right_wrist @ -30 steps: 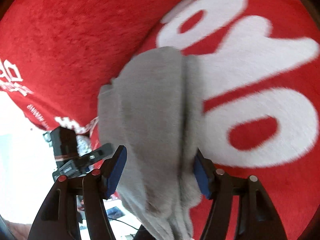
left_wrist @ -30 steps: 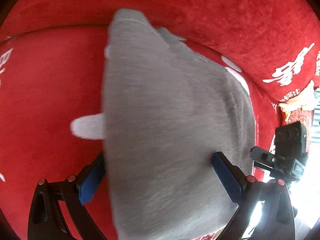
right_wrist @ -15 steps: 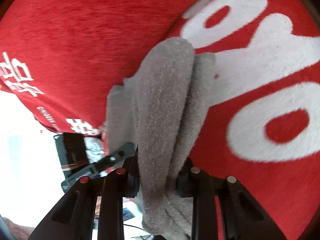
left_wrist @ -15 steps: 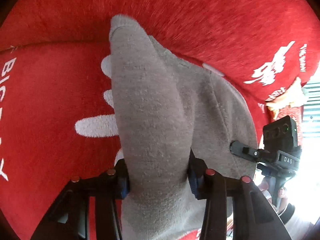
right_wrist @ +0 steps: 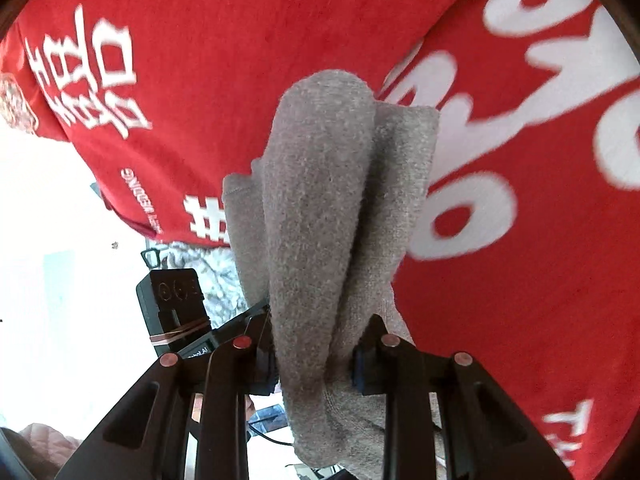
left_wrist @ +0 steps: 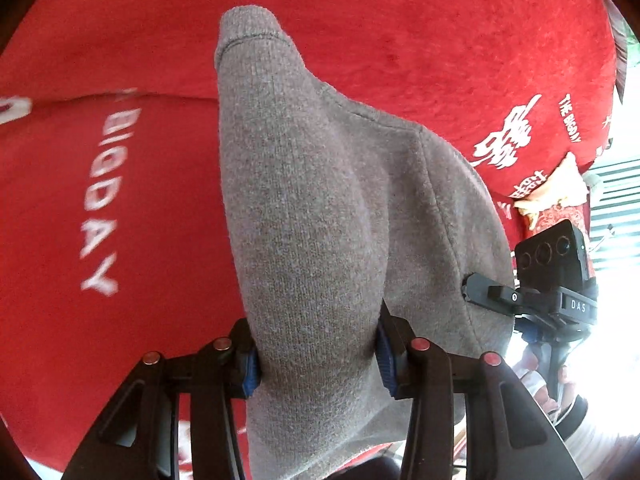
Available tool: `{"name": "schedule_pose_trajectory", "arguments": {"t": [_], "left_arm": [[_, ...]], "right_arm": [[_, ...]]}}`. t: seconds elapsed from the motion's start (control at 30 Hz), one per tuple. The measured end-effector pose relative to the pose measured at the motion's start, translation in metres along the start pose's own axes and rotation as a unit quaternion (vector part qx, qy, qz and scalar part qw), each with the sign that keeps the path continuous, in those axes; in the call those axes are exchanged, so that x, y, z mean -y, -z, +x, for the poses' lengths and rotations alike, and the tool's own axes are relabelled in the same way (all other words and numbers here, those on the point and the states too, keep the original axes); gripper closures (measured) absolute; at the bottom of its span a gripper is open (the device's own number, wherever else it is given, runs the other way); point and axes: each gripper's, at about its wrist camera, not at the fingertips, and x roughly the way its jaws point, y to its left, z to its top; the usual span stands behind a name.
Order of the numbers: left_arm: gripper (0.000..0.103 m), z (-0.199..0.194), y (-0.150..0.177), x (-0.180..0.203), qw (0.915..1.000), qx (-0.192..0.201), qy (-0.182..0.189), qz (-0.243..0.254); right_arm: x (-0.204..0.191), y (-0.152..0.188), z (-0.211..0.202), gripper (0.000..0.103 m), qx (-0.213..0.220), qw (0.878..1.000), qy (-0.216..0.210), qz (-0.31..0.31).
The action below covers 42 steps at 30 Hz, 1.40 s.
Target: Fold small clothes
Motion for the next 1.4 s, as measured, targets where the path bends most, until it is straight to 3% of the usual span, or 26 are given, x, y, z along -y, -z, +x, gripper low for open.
{"name": "schedule_pose_trajectory", "arguments": {"t": [0.17, 0.3, 0.37, 0.47, 0.53, 0.63, 0.67, 0.8, 0.87, 0.9, 0.97, 1.1, 1.23, 1.4], "left_arm": [[0.056, -0.016, 0.028, -0.053, 0.9993, -0.004, -0.032, -0.018], [0.056, -0.006, 0.040, -0.090, 0.9976, -0.011, -0.049, -0.048], [0.056, -0.004, 0.044, -0.102, 0.9957, -0.013, -0.073, -0.055], [0.056, -0.023, 0.049, -0.114, 0.9937, 0.012, -0.093, -0.061], [0.056, -0.035, 0.049, -0.119, 0.9905, 0.027, -0.115, -0.071], [0.058, -0.053, 0.051, -0.138, 0.9850, 0.037, -0.154, -0.070], [0.068, -0.061, 0.053, -0.144, 0.9851, 0.040, -0.152, -0.070], [0.071, -0.062, 0.048, -0.128, 0.9899, 0.048, -0.125, -0.047], [0.071, -0.051, 0.045, -0.112, 0.9905, 0.043, -0.127, -0.033], [0.071, -0.044, 0.043, -0.105, 0.9905, 0.040, -0.128, -0.028], [0.071, -0.030, 0.045, -0.097, 0.9895, 0.031, -0.140, -0.016], [0.070, 0.000, 0.049, -0.092, 0.9881, 0.028, -0.150, -0.013], [0.070, -0.001, 0.048, -0.089, 0.9875, 0.026, -0.154, -0.019], [0.070, -0.005, 0.050, -0.082, 0.9851, 0.017, -0.169, -0.027]], "right_arm": [[0.000, 0.022, 0.060, 0.074, -0.029, 0.999, 0.005, 0.011], [0.000, 0.023, 0.095, 0.073, -0.051, 0.998, 0.048, 0.005], [-0.003, 0.021, 0.105, 0.069, -0.055, 0.993, 0.108, -0.007], [-0.010, 0.016, 0.091, 0.056, -0.034, 0.970, 0.239, -0.039], [-0.013, 0.016, 0.075, 0.055, -0.019, 0.955, 0.291, -0.050], [-0.017, 0.022, 0.055, 0.055, -0.005, 0.957, 0.286, -0.042], [-0.017, 0.025, 0.052, 0.055, -0.007, 0.962, 0.272, -0.036], [-0.012, 0.031, 0.069, 0.056, -0.034, 0.972, 0.230, -0.006], [-0.014, 0.036, 0.086, 0.084, -0.039, 0.972, 0.232, -0.001], [-0.017, 0.037, 0.089, 0.094, -0.035, 0.968, 0.249, -0.016], [-0.023, 0.041, 0.092, 0.094, -0.029, 0.957, 0.284, -0.046], [-0.017, 0.049, 0.106, 0.094, -0.040, 0.922, 0.370, -0.103], [-0.014, 0.054, 0.113, 0.094, -0.032, 0.911, 0.390, -0.129], [-0.023, 0.061, 0.111, 0.094, -0.031, 0.905, 0.404, -0.132]]}}
